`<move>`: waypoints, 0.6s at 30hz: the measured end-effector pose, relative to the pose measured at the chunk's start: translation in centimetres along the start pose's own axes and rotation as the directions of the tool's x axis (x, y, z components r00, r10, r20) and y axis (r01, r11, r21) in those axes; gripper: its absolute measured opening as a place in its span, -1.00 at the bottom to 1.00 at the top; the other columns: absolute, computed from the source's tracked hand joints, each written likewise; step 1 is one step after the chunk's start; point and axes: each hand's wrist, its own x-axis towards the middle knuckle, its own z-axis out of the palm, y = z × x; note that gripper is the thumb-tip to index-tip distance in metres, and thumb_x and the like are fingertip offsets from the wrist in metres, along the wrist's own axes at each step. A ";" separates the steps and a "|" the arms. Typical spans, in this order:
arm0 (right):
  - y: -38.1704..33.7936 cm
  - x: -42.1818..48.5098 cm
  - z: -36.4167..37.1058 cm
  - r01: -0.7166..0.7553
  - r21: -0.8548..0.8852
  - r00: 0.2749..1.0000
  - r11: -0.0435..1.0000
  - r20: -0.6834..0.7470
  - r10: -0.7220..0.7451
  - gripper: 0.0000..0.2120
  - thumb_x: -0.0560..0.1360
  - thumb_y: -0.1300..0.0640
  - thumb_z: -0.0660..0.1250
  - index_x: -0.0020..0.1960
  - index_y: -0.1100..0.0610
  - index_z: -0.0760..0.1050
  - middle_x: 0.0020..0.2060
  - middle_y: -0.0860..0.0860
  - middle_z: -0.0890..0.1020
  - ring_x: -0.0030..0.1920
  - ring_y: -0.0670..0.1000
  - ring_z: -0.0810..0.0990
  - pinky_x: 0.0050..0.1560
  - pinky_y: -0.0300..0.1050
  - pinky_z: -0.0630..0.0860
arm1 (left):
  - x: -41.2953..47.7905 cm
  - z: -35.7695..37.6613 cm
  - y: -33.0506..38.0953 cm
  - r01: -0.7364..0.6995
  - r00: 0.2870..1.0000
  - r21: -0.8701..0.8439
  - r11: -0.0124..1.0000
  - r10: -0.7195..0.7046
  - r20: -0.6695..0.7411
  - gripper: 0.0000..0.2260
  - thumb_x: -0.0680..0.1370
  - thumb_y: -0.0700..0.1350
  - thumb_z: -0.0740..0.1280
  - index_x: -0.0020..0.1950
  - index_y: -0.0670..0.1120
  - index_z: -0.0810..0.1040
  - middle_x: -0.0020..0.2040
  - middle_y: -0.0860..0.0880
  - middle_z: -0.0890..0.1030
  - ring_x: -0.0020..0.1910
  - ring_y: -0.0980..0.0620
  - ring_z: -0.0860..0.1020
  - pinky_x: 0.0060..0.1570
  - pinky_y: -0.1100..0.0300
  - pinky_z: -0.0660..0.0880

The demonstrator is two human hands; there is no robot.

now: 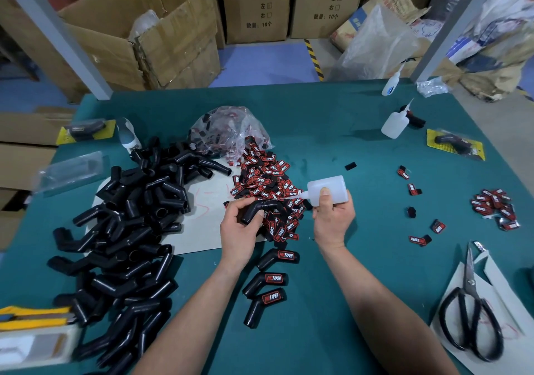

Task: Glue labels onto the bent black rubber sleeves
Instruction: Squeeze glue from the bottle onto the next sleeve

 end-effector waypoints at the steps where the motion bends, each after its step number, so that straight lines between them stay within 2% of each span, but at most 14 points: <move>1: 0.0 -0.1 0.0 0.000 0.004 1.000 1.000 0.001 0.000 -0.68 0.36 -0.17 0.36 -0.19 0.08 0.41 -0.38 0.10 0.48 -0.47 0.07 0.43 -0.51 -0.18 0.39 | 0.0 0.0 0.0 0.003 1.000 -0.001 1.000 -0.003 -0.001 -0.65 0.53 -0.29 0.50 0.08 0.19 0.64 0.07 0.08 0.69 0.08 0.10 0.66 0.14 0.24 0.57; 5: -0.1 -0.4 0.2 -0.002 0.025 1.000 1.000 0.031 0.002 -0.68 0.36 -0.15 0.38 -0.18 0.09 0.42 -0.41 0.07 0.48 -0.55 -0.07 0.42 -0.56 -0.23 0.38 | 0.0 0.0 0.1 0.014 1.000 -0.001 1.000 -0.014 -0.001 -0.68 0.54 -0.30 0.50 0.10 0.12 0.63 0.09 0.03 0.69 0.08 0.09 0.66 0.17 0.20 0.58; 8: -0.3 -0.2 0.1 -0.001 0.013 1.000 1.000 0.017 0.001 -0.67 0.35 -0.17 0.36 -0.18 0.09 0.41 -0.36 0.12 0.49 -0.47 0.05 0.43 -0.52 -0.20 0.38 | -0.1 0.0 0.2 0.006 1.000 -0.004 1.000 -0.006 -0.004 -0.67 0.54 -0.31 0.49 0.10 0.12 0.63 0.10 0.01 0.69 0.10 0.06 0.66 0.19 0.18 0.57; 11: -0.4 -0.2 0.1 -0.010 0.027 1.000 1.000 -0.003 0.011 -0.66 0.34 -0.18 0.36 -0.18 0.09 0.40 -0.36 0.11 0.49 -0.47 0.05 0.42 -0.52 -0.21 0.38 | 0.0 0.1 0.0 0.004 1.000 -0.002 1.000 -0.004 -0.011 -0.66 0.54 -0.32 0.49 0.11 0.12 0.63 0.11 0.00 0.69 0.13 0.02 0.65 0.22 0.15 0.55; 15: -0.4 -0.3 0.1 -0.014 0.038 1.000 0.999 0.003 0.014 -0.66 0.34 -0.17 0.36 -0.18 0.10 0.40 -0.35 0.12 0.49 -0.50 0.03 0.43 -0.54 -0.21 0.38 | 0.0 0.0 -0.2 0.017 1.000 0.000 1.000 -0.017 -0.006 -0.67 0.54 -0.29 0.49 0.12 0.14 0.64 0.08 0.12 0.69 0.09 0.12 0.66 0.18 0.23 0.56; 18: -0.5 -0.2 0.1 -0.016 0.038 1.000 0.999 -0.005 0.016 -0.66 0.34 -0.18 0.36 -0.18 0.09 0.41 -0.37 0.10 0.49 -0.51 0.02 0.43 -0.55 -0.21 0.37 | 0.1 -0.1 -0.2 0.010 1.000 0.005 1.000 -0.010 -0.004 -0.65 0.54 -0.29 0.49 0.10 0.18 0.64 0.09 0.11 0.69 0.10 0.09 0.66 0.20 0.15 0.58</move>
